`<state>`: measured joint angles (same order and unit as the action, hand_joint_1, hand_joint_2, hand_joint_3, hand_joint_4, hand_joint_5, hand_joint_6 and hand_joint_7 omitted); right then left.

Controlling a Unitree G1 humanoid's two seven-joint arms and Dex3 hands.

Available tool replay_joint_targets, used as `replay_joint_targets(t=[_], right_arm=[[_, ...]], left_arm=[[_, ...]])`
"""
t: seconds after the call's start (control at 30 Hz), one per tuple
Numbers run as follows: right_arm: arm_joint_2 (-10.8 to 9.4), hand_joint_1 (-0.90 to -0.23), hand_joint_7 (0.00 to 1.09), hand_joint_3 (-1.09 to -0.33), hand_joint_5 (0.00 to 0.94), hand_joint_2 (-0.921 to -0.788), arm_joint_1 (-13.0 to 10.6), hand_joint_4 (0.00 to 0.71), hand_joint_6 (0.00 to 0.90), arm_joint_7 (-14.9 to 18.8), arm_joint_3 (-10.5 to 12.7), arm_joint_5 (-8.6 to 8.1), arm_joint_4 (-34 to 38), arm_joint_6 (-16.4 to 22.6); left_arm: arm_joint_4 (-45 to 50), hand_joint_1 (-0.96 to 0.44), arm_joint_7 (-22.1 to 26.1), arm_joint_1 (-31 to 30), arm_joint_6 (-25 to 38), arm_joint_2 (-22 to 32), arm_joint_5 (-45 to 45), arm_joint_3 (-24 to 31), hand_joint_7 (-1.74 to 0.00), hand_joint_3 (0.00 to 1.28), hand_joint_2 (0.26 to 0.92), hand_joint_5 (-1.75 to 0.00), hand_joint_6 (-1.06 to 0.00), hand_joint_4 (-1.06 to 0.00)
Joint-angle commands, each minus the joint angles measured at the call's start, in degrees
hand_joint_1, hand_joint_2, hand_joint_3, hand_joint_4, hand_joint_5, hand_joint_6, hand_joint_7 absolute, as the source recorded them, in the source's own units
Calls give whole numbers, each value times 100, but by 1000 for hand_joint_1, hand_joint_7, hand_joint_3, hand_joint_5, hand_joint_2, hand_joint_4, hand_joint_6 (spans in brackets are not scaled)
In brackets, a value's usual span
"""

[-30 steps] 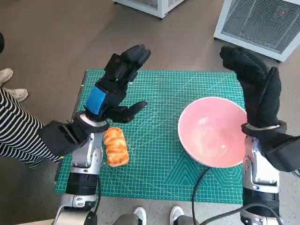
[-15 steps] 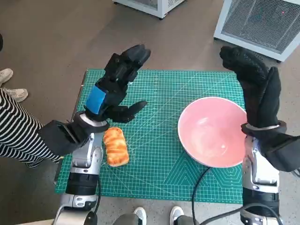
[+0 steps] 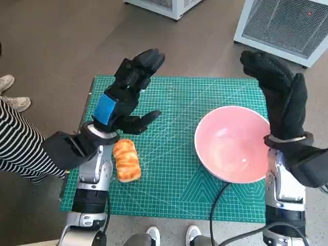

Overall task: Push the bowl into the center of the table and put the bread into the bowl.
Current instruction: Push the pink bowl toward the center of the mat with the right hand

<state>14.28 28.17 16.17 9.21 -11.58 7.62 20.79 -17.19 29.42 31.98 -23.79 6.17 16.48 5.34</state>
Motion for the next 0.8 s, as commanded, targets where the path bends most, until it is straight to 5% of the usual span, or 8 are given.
replay_joint_targets(t=[0.03, 0.4, 0.8], right_arm=[[237, -705, 517, -677, 0, -921, -400, 143, 13, 0, 321, -2, 105, 180], [338, -680, 470, -749, 0, -921, -1134, 119, -1, -769, 1082, 381, 479, 871], [118, -673, 460, -753, 0, -921, -1481, 94, -1, -809, 1476, -215, 1420, 1444]], left_arm=[[27, -380, -6, 24, -20, 23, 28, 6, -555, 552, 715, -307, 1, 1], [-27, -404, 25, -18, -71, 36, 80, 62, -545, 541, 719, -312, 1, 1], [-167, -419, 72, 26, -139, 41, 128, 104, -545, 481, 751, -311, 1, -2]])
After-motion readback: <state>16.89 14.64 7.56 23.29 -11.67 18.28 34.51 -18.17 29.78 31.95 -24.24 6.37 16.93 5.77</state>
